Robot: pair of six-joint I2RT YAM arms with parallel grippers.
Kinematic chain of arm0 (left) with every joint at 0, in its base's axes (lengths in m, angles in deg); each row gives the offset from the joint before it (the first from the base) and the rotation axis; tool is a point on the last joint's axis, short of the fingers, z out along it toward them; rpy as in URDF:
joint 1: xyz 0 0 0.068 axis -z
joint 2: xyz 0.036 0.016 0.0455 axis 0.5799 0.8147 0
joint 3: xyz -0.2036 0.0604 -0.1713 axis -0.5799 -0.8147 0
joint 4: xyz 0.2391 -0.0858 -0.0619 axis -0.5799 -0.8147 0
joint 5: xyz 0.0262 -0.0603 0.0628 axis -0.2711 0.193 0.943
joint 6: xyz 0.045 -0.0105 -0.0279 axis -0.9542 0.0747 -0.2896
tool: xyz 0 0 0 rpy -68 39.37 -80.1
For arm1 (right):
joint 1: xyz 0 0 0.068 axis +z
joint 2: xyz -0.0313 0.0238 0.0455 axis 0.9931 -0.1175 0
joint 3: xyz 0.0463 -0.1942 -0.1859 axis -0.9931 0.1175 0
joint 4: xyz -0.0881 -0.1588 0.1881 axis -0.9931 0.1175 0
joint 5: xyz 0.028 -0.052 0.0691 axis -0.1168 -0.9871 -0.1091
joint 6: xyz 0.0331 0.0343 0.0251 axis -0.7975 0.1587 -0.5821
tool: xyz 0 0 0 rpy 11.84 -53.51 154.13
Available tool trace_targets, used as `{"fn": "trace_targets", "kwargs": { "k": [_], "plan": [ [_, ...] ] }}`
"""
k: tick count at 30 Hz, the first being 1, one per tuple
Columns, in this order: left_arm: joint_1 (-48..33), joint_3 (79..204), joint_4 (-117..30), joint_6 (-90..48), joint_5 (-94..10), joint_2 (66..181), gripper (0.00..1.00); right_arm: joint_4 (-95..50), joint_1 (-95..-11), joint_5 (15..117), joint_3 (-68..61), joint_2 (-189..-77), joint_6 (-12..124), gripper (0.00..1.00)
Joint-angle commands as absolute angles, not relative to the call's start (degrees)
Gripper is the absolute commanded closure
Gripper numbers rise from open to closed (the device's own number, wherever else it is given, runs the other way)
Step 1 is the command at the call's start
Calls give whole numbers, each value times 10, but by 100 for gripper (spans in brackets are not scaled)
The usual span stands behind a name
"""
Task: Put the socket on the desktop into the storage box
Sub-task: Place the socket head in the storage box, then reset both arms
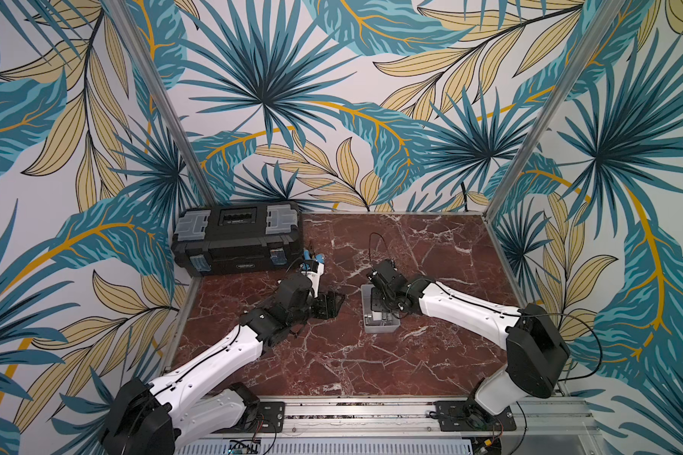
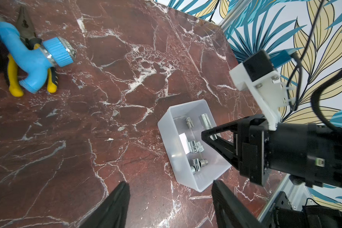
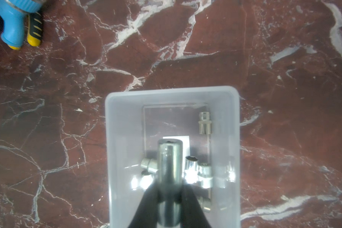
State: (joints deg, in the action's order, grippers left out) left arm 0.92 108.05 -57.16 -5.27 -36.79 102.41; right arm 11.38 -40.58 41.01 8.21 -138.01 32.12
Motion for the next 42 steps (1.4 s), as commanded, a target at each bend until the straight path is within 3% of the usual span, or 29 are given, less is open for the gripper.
{"fn": "trace_targets", "kwargs": {
  "k": [1, 6, 8, 14, 17, 20, 24, 26, 28, 31, 37, 41, 42],
  "plan": [
    [11, 1076, -562, -56, -369, 1027, 30, 103, -406, 408, 81, -1385, 329, 97],
    [12, 1080, -573, -57, -362, 1023, 30, 104, -406, 400, 84, -1360, 335, 62],
    [11, 1080, -572, -56, -359, 1021, 30, 104, -406, 397, 84, -1344, 343, 43],
    [11, 1124, -597, -67, -339, 1014, 29, 113, -405, 355, 97, -1246, 357, 25],
    [11, 1154, -612, -78, -292, 1003, 26, 114, -405, 296, 120, -1161, 365, 22],
    [10, 1183, -613, -100, -206, 981, 22, 108, -406, 212, 161, -1064, 372, 19],
    [9, 1193, -558, -176, -34, 949, 15, 72, -406, 116, 226, -964, 450, 1],
    [9, 1170, -474, -226, 86, 954, 0, 68, -406, 40, 265, -940, 462, 0],
    [-6, 1133, -358, -257, 221, 991, 0, 0, -406, -51, 326, -924, 520, 1],
    [-73, 1078, -197, -341, 227, 1062, 0, -134, -441, -149, 396, -925, 593, 1],
    [-188, 1048, -157, -372, 198, 1193, 0, -363, -664, -96, 534, -969, 615, 0],
    [-230, 983, -59, -405, 157, 1209, 0, -546, -747, -30, 593, -1047, 649, 1],
    [-244, 980, -73, -398, 118, 1196, 0, -580, -767, 34, 600, -1058, 650, 0]
  ]
}}
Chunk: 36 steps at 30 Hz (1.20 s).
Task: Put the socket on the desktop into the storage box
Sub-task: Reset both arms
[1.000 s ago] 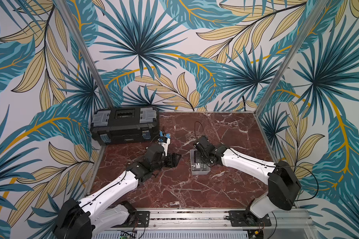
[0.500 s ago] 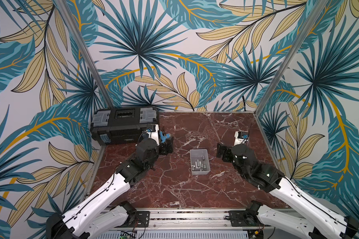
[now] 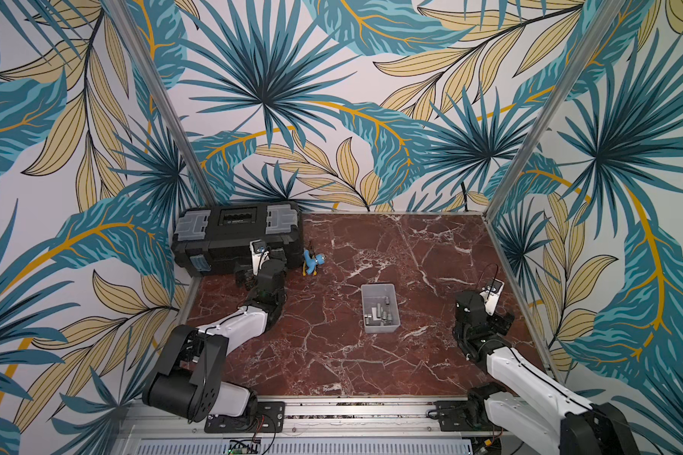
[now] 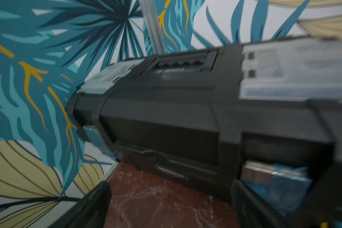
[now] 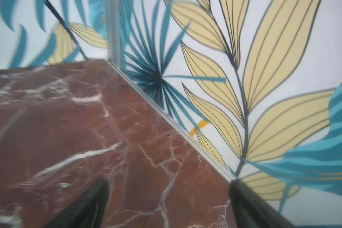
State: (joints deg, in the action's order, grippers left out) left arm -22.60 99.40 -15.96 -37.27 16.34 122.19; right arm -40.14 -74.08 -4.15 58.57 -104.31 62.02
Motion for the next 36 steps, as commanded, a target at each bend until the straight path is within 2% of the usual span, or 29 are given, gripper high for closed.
{"fn": "trace_targets", "kwargs": {
  "k": [1, 3, 5, 6, 10, 13, 15, 17, 18, 19, 20, 21, 22, 23, 25, 27, 29, 36],
  "plan": [
    [-257, 984, -97, -393, 83, 1191, 0, -643, -788, 89, 613, -1084, 640, 1],
    [-266, 1013, -168, -385, 68, 1194, 0, -729, -817, 179, 599, -1152, 660, 1],
    [-268, 1035, -236, -375, 25, 1202, 0, -601, -830, 264, 527, -1171, 678, 1],
    [-267, 1028, -227, -386, 10, 1216, 0, -607, -846, 333, 517, -1188, 702, 1],
    [-266, 953, -58, -379, 45, 1264, 0, -623, -890, 397, 540, -1170, 681, 0],
    [-274, 979, -109, -388, -13, 1268, 0, -697, -890, 482, 593, -1144, 651, 1],
    [-281, 966, -94, -392, -48, 1261, 0, -757, -883, 463, 611, -1164, 646, 1],
    [-283, 921, -15, -404, -92, 1266, 0, -853, -887, 459, 613, -1251, 627, 0],
    [-284, 898, 64, -409, -87, 1294, 0, -911, -876, 499, 609, -1313, 664, 1],
    [-284, 888, 120, -421, -93, 1312, 0, -952, -863, 498, 592, -1351, 681, 1],
    [-285, 893, 87, -414, -95, 1299, 0, -873, -862, 506, 572, -1324, 685, 0],
    [-289, 906, 22, -402, -101, 1278, 0, -733, -858, 493, 529, -1291, 672, 1],
    [-296, 910, 4, -397, -113, 1274, 0, -747, -850, 483, 520, -1313, 685, 0],
    [-299, 899, 45, -398, -116, 1283, 0, -782, -841, 483, 522, -1328, 705, 1],
    [-298, 900, 44, -400, -117, 1283, 0, -714, -840, 474, 511, -1304, 689, 1],
    [-295, 909, 16, -404, -117, 1278, 0, -761, -840, 479, 521, -1318, 701, 1],
    [-293, 907, 24, -405, -114, 1279, 0, -722, -840, 480, 511, -1307, 696, 1],
    [-293, 909, 17, -404, -114, 1277, 0, -730, -837, 478, 512, -1310, 700, 0]
  ]
}}
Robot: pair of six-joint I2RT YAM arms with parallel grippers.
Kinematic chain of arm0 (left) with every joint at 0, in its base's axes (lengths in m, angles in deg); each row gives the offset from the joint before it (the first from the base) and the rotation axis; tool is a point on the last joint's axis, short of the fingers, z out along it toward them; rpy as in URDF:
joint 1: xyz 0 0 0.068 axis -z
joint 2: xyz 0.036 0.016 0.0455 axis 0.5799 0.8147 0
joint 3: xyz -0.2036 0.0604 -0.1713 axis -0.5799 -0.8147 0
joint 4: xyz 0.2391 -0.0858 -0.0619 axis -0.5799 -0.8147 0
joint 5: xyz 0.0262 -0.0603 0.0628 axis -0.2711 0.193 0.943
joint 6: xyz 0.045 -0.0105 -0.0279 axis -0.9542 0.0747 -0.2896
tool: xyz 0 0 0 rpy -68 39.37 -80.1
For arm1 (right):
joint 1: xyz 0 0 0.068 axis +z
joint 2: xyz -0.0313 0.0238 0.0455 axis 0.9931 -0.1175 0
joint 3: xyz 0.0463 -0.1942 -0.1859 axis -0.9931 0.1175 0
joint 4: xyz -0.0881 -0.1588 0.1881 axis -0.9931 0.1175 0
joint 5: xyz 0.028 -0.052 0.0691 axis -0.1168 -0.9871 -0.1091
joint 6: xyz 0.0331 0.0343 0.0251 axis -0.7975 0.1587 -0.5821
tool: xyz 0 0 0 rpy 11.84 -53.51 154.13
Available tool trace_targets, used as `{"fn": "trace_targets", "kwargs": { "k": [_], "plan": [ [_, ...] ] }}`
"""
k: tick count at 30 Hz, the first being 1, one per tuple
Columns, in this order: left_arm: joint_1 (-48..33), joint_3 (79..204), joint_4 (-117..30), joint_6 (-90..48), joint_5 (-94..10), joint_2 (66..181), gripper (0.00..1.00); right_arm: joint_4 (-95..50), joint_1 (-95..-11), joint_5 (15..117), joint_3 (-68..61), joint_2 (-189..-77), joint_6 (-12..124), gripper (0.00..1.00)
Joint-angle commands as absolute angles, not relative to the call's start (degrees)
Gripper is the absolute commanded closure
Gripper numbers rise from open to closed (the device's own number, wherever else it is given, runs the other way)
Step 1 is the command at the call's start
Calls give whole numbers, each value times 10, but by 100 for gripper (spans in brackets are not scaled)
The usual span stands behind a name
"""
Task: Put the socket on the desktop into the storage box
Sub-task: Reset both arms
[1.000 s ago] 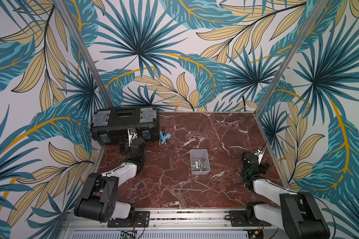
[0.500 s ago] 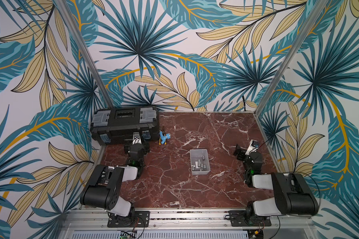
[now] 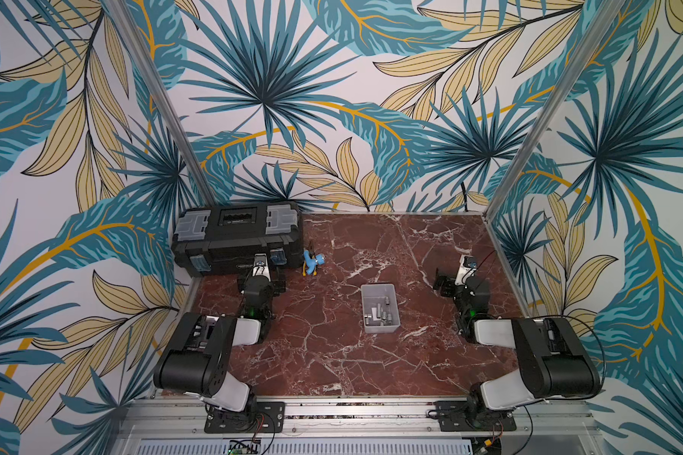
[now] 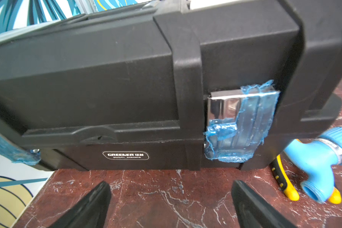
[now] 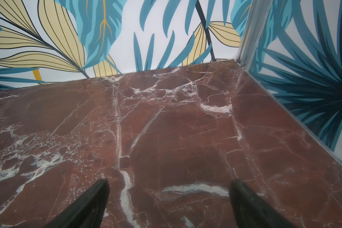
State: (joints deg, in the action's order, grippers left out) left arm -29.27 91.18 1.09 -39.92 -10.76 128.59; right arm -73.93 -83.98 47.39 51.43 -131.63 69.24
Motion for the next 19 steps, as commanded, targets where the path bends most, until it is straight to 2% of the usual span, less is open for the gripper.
{"fn": "trace_targets", "kwargs": {
  "k": [1, 19],
  "plan": [
    [-293, 909, 15, -404, -114, 1277, 0, -729, -837, 478, 512, -1310, 700, 0],
    [-294, 909, 15, -404, -114, 1277, 0, -715, -822, 455, 503, -1312, 714, 1]
  ]
}}
